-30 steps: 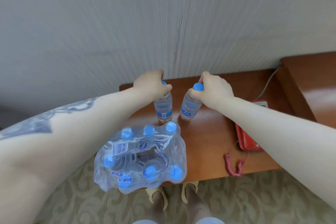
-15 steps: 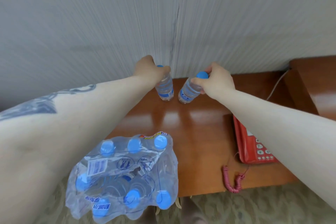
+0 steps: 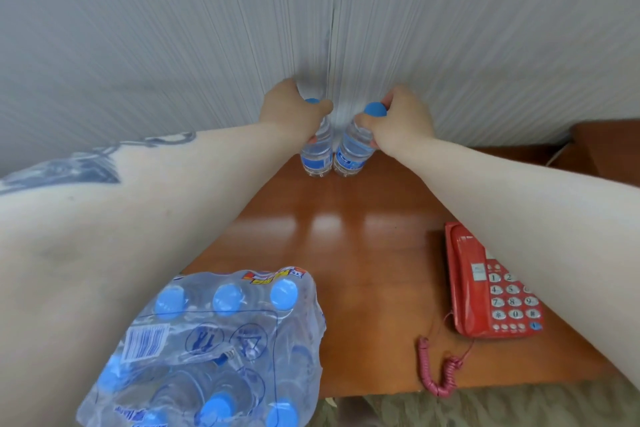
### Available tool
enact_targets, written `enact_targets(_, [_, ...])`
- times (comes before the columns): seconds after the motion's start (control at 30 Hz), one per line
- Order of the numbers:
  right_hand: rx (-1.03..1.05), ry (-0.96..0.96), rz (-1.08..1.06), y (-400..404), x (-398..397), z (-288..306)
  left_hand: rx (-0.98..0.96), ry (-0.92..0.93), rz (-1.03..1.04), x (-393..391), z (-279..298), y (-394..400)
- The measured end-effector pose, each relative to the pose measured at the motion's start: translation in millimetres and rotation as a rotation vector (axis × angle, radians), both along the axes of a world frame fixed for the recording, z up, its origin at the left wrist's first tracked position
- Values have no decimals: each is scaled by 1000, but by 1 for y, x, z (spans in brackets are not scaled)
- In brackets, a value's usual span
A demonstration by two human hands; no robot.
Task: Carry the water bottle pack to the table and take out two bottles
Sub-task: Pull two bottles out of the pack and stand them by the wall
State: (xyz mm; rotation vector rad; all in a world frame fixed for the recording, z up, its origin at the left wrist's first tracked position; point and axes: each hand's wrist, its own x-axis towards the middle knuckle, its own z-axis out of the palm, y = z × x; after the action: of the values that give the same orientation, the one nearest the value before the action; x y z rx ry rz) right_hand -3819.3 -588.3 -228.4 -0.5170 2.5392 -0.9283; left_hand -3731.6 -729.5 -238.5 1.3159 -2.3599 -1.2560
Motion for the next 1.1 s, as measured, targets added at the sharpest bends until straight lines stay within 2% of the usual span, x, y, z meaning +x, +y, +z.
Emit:
enact_targets(0.17, [-29,17,62,-12,-10,-3,-52,24,-8,-6,-4,0])
enact_targets(0.3, [99,138,214,-12,-10,-9,-57,19,-115,-4,-6,6])
enact_targets(0.4, [155,148,279,-4,-14,-12,-180,-46,-215,3,-3,7])
enact_targets(0.5, [129,136,238,-3,-16,-11,-270,-108,-239,10,0,7])
enact_targets(0.73, [109,183,158,-12,-8,-13,-197,-85,-100,6,4,13])
enact_targets(0.83, [98,186,166,-9,-7,-13,-220,-70,-129,6,2,12])
enact_targets(1.1, [113,153,352,-10,-12,-6,-214,-9,-273,17,-3,0])
